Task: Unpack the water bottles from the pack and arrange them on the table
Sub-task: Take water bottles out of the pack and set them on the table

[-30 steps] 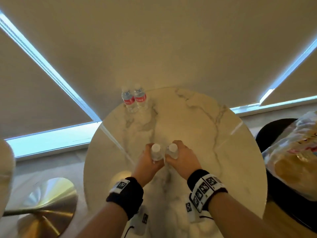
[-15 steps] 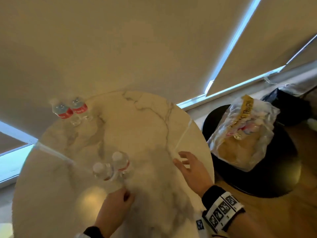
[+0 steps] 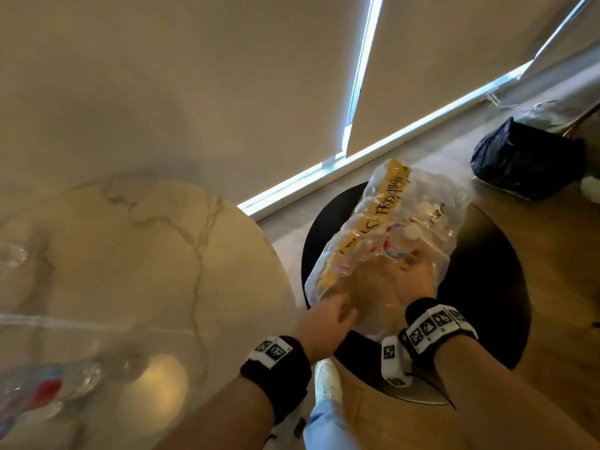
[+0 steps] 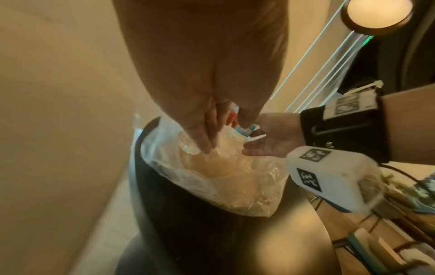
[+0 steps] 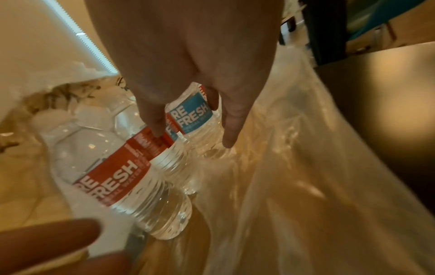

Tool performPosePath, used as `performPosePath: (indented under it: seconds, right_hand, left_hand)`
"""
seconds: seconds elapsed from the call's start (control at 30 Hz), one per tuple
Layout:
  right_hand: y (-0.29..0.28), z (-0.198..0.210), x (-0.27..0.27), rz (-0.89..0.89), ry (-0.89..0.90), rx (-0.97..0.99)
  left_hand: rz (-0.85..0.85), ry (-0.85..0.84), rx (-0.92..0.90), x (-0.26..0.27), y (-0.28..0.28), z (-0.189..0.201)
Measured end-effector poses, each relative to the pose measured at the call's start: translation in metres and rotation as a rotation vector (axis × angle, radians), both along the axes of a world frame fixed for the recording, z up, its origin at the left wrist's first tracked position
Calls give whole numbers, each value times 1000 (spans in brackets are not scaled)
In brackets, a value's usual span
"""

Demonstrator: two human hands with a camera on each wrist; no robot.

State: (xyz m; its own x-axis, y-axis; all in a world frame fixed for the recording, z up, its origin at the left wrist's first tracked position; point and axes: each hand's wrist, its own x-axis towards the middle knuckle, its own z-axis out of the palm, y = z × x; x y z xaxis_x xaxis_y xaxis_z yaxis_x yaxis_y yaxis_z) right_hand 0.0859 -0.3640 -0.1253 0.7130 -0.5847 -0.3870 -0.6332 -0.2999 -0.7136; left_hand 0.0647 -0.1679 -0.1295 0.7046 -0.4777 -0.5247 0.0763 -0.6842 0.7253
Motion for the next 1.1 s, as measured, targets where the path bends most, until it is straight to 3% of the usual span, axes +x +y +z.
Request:
performPosePath:
  seconds: [0.07,0.13,0.3,0.47,0.6,0.77,0.9,1.1]
  right_hand:
    - [-9,0,13,100,-45,40]
    - [-13,1,20,74,-41,89]
    - [-23,-2,21,88,-42,91]
    - [-11,3,-3,174,31,15]
    - [2,19,-29,261,9,-37]
    - [50,75,-64,392,-55,-156]
    - [132,115,-96,593,-167,-144]
    - [295,101,-147,839,-137,92]
  left_hand:
    - [78,20,22,19,-29,-32]
    - [224,-22,1,36,-46,-62]
    - [505,-4,-209,66,-67,-47]
    - [508,7,-212,61,-64,-27]
    - [429,-148,-273,43,-44,-3]
    - [427,-76,-288,-7,25,45]
    - [561,-71,-315,-61,116,74]
    - [814,-95,-187,-159,285,90]
